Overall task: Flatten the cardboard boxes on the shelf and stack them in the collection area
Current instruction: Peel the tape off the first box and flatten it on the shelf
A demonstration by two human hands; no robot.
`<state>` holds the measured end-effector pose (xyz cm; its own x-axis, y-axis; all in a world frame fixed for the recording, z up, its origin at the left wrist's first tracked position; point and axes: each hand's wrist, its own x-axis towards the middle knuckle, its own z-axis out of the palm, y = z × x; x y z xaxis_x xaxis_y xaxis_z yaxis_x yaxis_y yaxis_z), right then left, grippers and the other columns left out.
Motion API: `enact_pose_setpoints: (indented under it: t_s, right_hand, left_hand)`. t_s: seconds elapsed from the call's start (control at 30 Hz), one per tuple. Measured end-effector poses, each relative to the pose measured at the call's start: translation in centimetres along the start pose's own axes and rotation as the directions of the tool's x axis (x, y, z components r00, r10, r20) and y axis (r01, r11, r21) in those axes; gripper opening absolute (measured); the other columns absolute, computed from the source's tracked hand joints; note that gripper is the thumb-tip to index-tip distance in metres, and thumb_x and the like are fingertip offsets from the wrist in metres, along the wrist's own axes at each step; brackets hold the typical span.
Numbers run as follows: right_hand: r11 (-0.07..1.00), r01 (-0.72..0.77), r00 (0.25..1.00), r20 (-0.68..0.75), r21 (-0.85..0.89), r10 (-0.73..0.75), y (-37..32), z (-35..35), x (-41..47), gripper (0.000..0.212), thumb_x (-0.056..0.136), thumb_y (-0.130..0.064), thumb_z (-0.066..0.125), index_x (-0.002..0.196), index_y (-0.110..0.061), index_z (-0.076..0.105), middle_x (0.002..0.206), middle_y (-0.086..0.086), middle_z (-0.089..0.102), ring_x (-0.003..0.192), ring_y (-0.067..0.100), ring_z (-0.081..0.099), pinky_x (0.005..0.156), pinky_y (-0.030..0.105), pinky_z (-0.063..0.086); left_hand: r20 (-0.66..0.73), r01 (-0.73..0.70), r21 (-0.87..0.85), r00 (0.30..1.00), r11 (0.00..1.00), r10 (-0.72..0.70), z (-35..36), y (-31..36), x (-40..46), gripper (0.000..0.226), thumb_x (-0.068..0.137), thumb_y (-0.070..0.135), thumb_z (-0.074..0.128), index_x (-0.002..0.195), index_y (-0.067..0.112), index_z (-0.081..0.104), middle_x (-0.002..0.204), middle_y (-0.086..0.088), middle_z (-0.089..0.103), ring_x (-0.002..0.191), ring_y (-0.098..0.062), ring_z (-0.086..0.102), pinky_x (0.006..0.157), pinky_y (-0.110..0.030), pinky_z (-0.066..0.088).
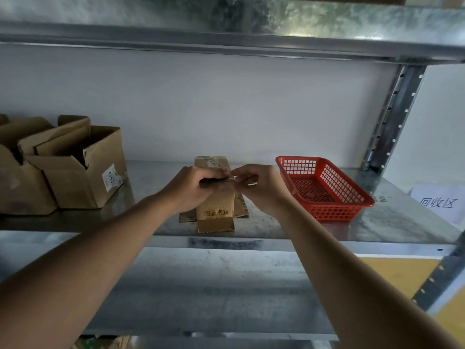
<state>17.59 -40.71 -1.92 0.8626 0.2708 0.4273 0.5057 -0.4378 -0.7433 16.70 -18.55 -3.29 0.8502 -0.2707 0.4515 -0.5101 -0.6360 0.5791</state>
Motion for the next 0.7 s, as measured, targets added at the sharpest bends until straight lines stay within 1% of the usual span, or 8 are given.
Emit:
enact_pose_setpoints:
  t_s: [0.1, 0.17, 0.23, 0.33, 0.47, 0.57, 0.63, 0.7]
  right_hand:
    - [0.968, 0.126, 0.991, -0.019, -0.216, -0.133, -0.3, 0.1, 0.1, 0.025, 0.081, -0.011, 0.086, 0.104, -0.022, 0.083, 0.092, -0.009, 0.074, 0.076, 0.003, 0.071, 0.072, 0.014, 0.055]
    - [0.942, 0.159, 0.983, -0.045, -0.295, -0.18, -0.7, 0.0, 0.4, 0.02, 0.082, -0.01, 0.085, 0.1, -0.02, 0.084, 0.094, -0.007, 0.071, 0.072, 0.002, 0.066, 0.068, 0.006, 0.046]
    - [0.94, 0.138, 0.988, -0.027, -0.312, -0.154, -1.0, -0.3, 0.5, 0.017, 0.085, -0.007, 0.082, 0.099, -0.018, 0.084, 0.097, -0.003, 0.076, 0.075, 0.005, 0.066, 0.069, 0.004, 0.043]
    - [0.947, 0.091, 0.995, -0.011, -0.309, -0.1, -1.7, -0.8, 0.5, 0.016, 0.088, -0.005, 0.078, 0.095, -0.019, 0.084, 0.088, -0.005, 0.079, 0.079, 0.007, 0.068, 0.066, 0.003, 0.042]
    - [0.909, 0.114, 0.992, 0.094, -0.402, -0.083, -3.2, -1.4, 1.1, 0.008, 0.091, -0.014, 0.079, 0.093, -0.019, 0.084, 0.078, -0.006, 0.067, 0.078, 0.014, 0.064, 0.057, 0.014, 0.04]
    - [0.812, 0.184, 0.98, 0.167, -0.555, -0.108, -4.3, -1.1, 1.4, 0.014, 0.097, -0.013, 0.07, 0.099, -0.02, 0.082, 0.094, 0.001, 0.07, 0.085, 0.023, 0.067, 0.067, 0.028, 0.05]
    - [0.768, 0.216, 0.975, 0.182, -0.603, -0.131, -4.7, -0.6, 1.4, 0.021, 0.099, -0.009, 0.063, 0.101, -0.02, 0.081, 0.104, 0.006, 0.071, 0.09, 0.027, 0.068, 0.074, 0.037, 0.057]
    - [0.758, 0.24, 0.97, 0.168, -0.606, -0.173, -4.8, -0.3, 1.3, 0.024, 0.099, -0.007, 0.06, 0.1, -0.021, 0.08, 0.103, 0.004, 0.072, 0.089, 0.025, 0.068, 0.069, 0.035, 0.055]
  left_hand:
    - [0.016, -0.014, -0.001, 1.0, 1.0, 0.014, 0.0, 0.1, 0.0, 0.035, 0.098, 0.028, 0.072, 0.133, 0.032, 0.07, 0.14, 0.018, 0.063, 0.132, -0.002, 0.056, 0.106, -0.016, 0.046]
    - [0.025, -0.016, -0.01, 1.0, 1.0, 0.016, -0.2, 0.3, -0.1, 0.036, 0.097, 0.029, 0.071, 0.133, 0.033, 0.07, 0.14, 0.018, 0.063, 0.133, -0.001, 0.055, 0.107, -0.019, 0.048]
    - [0.014, -0.013, -0.027, 1.0, 1.0, 0.014, -0.2, 0.4, -0.2, 0.038, 0.095, 0.035, 0.072, 0.132, 0.035, 0.07, 0.139, 0.019, 0.063, 0.13, 0.002, 0.056, 0.105, -0.02, 0.049]
    - [0.016, -0.031, -0.033, 0.999, 0.999, 0.031, -0.2, 0.6, -0.3, 0.033, 0.097, 0.036, 0.072, 0.131, 0.037, 0.071, 0.131, 0.025, 0.067, 0.122, 0.006, 0.06, 0.1, -0.016, 0.05]
    - [0.081, -0.087, 0.099, 0.994, 0.991, 0.079, -0.5, 0.4, -0.1, 0.04, 0.101, 0.031, 0.069, 0.139, 0.04, 0.063, 0.134, 0.034, 0.06, 0.129, 0.008, 0.055, 0.107, -0.014, 0.044]
    - [0.142, -0.06, 0.225, 0.989, 0.973, 0.028, -1.0, 0.2, 0.5, 0.046, 0.1, 0.034, 0.067, 0.142, 0.049, 0.056, 0.142, 0.029, 0.056, 0.128, 0.007, 0.054, 0.107, -0.015, 0.043]
    - [0.156, -0.037, 0.28, 0.988, 0.959, -0.008, -1.1, 0.4, 0.5, 0.047, 0.101, 0.037, 0.065, 0.14, 0.058, 0.051, 0.138, 0.043, 0.05, 0.124, 0.016, 0.05, 0.102, -0.005, 0.035]
    - [0.15, -0.016, 0.293, 0.988, 0.956, -0.029, -1.0, 0.7, 0.5, 0.05, 0.101, 0.037, 0.065, 0.137, 0.065, 0.044, 0.124, 0.054, 0.047, 0.111, 0.029, 0.047, 0.094, 0.002, 0.031]
